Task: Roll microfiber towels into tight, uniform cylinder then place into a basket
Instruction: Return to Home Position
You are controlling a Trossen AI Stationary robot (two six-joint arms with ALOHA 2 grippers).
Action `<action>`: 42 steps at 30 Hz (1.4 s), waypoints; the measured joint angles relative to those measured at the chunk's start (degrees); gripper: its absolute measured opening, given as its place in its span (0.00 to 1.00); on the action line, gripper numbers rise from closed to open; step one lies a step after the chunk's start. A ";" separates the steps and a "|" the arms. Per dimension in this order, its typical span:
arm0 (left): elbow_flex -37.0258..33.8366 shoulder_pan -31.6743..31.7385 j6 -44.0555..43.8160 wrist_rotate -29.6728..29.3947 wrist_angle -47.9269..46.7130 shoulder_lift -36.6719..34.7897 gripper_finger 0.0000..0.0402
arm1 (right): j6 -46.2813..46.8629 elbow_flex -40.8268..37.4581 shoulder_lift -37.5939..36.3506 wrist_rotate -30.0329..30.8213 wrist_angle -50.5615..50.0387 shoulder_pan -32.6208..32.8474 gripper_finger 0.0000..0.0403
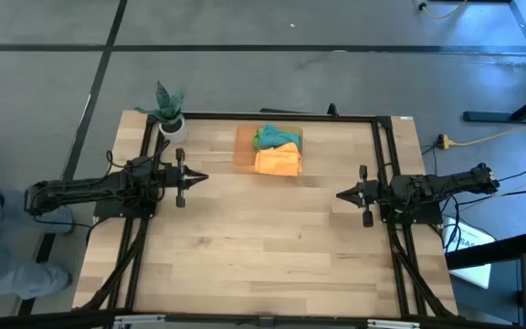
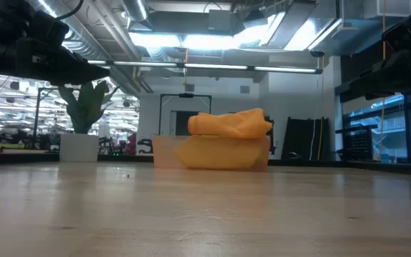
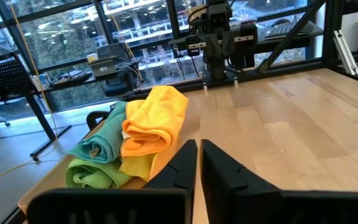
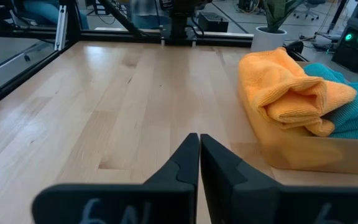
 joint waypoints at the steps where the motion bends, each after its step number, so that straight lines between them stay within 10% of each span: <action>1: 0.00 0.00 0.00 0.00 0.00 0.00 0.04 | -0.04 0.00 0.00 0.00 0.00 0.00 0.04; 42: 0.00 0.00 0.00 0.00 0.00 0.02 0.05 | -0.03 0.00 0.00 0.02 0.02 0.01 0.04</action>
